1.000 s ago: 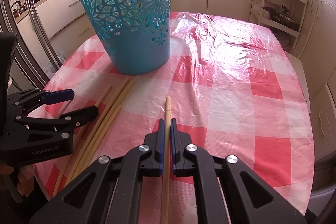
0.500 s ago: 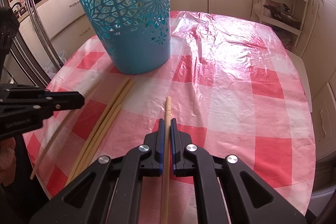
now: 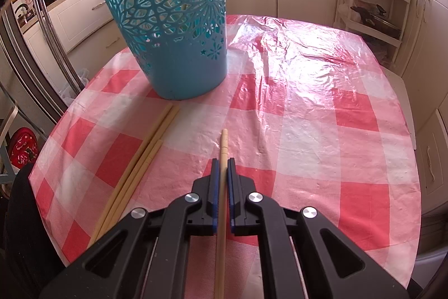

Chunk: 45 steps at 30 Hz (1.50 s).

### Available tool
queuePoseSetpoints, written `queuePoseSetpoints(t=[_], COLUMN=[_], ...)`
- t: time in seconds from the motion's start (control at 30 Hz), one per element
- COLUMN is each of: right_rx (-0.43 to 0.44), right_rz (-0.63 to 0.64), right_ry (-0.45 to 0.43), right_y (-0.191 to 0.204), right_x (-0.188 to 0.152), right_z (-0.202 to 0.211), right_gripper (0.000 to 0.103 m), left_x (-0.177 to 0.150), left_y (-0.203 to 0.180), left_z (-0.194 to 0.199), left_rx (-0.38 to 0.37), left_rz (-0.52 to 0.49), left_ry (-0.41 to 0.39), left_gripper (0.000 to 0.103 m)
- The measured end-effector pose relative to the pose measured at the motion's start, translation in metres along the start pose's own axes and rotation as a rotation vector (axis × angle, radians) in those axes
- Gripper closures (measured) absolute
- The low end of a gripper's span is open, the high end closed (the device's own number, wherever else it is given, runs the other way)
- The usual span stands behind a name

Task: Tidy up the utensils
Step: 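Lift the chopstick into the basket with the left gripper and release while the right gripper holds its own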

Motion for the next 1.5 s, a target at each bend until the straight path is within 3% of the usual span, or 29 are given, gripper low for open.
queuePoseSetpoints(t=[0.33,0.6,0.93,1.2,1.27,1.43,1.5], right_rx=[0.005,-0.003,-0.016,-0.019,-0.013,0.002,0.009], right_rz=[-0.007,0.014,0.059,0.066,0.067,0.07,0.062], right_ry=[-0.001,-0.003,-0.007,-0.007,-0.008,-0.009,-0.009], right_y=[-0.002,0.003,0.011,0.013,0.013,0.015,0.013], right_x=[0.0,0.0,0.0,0.0,0.0,0.0,0.0], right_z=[0.001,0.0,0.0,-0.001,-0.001,0.0,0.0], right_gripper=[0.097,0.095,0.086,0.085,0.083,0.078,0.078], left_x=[0.067,0.088,0.073,0.042,0.033,0.006,-0.01], left_y=[-0.024,-0.029,-0.011,-0.007,-0.005,0.012,0.026], left_z=[-0.021,-0.065,-0.114,-0.12,-0.116,-0.077,-0.06], left_rx=[0.041,0.12,0.187,0.189,0.2,0.293,0.336], left_rz=[0.018,0.008,0.013,-0.035,-0.046,-0.013,0.03], left_ry=[-0.25,-0.35,-0.307,-0.199,-0.169,-0.206,-0.223], left_gripper=[0.098,0.098,0.098,0.098,0.094,0.046,0.038])
Point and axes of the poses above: each gripper's, at about its wrist camera, not at the fingertips, and z roughly against the way its jaws point, y to its left, x to its top, the point moved 1 cm from there along -z, roughly the way its jaws point, and after that the axes turned 6 degrees about -x, right-handed, at the moved point
